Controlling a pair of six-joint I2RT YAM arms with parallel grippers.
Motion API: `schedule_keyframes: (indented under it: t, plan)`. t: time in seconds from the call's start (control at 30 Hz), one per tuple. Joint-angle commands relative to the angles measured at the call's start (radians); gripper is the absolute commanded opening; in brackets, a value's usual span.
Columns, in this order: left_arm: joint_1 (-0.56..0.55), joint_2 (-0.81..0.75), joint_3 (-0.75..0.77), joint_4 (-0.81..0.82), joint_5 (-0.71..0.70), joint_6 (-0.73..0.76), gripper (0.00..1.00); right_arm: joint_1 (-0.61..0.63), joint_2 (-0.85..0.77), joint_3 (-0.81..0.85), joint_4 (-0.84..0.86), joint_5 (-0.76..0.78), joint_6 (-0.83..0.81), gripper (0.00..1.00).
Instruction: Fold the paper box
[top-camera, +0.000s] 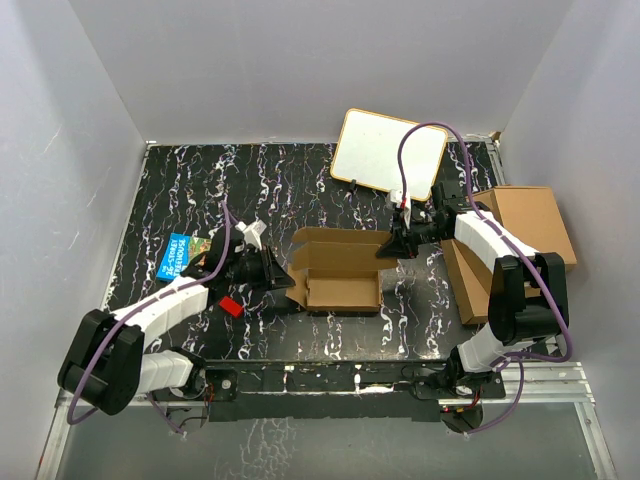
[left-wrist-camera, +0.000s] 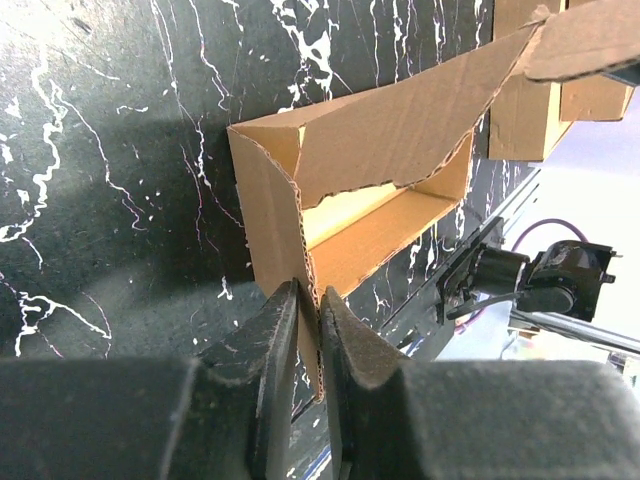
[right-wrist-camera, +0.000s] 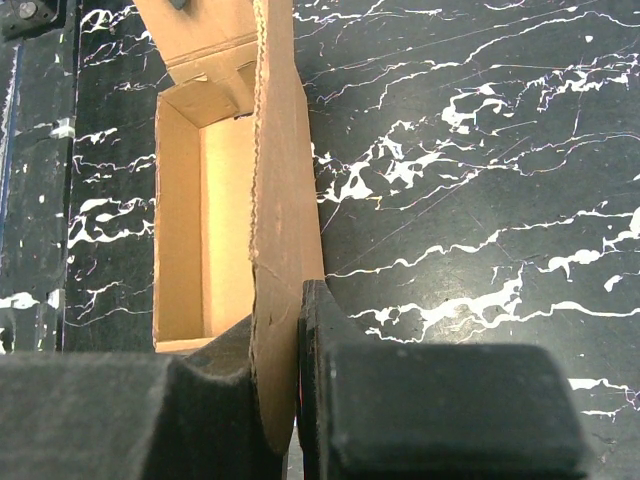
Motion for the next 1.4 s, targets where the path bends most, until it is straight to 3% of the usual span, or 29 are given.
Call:
schedule_keyframes:
  t: [0.0, 0.27, 0.47, 0.97, 1.37]
  plan:
    - [0.004, 0.019, -0.016, 0.013, 0.056, 0.008, 0.15, -0.001, 0.004, 0.002, 0.044, -0.04, 0.0, 0.08]
    - [0.004, 0.009, -0.033, -0.046, -0.037, -0.013, 0.06, -0.001, -0.037, -0.059, 0.231, -0.015, 0.203, 0.08]
    - [0.004, -0.019, -0.07, 0.039, -0.083, -0.06, 0.0, 0.003, -0.088, -0.142, 0.43, 0.027, 0.417, 0.08]
    - [-0.016, -0.061, -0.08, 0.097, -0.111, 0.104, 0.01, 0.045, -0.112, -0.17, 0.522, 0.101, 0.558, 0.08]
    - [-0.071, -0.081, -0.018, 0.016, -0.178, 0.173, 0.01, 0.066, -0.13, -0.19, 0.553, 0.153, 0.624, 0.08]
